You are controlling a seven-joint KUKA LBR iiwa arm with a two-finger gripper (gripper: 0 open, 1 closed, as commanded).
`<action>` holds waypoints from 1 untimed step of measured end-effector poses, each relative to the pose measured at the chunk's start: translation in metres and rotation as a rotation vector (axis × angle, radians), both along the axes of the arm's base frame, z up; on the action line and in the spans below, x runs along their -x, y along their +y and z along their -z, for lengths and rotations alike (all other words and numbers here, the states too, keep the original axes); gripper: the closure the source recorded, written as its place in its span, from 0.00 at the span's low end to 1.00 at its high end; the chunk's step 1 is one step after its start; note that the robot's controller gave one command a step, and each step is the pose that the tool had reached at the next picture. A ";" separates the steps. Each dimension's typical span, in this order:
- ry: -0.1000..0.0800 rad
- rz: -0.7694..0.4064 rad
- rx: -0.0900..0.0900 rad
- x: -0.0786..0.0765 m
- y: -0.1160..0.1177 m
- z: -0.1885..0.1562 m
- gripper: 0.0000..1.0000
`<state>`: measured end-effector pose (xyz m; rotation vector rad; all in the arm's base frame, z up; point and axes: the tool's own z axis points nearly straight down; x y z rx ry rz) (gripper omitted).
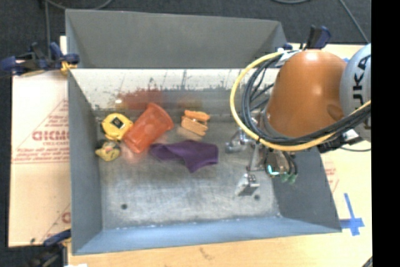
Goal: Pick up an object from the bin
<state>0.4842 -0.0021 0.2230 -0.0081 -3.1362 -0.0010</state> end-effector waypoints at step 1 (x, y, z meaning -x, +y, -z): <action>-0.008 0.000 0.000 -0.002 0.000 -0.004 0.00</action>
Offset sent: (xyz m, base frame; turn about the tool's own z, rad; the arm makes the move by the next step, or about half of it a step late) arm 0.0496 0.0603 -0.0881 -0.0124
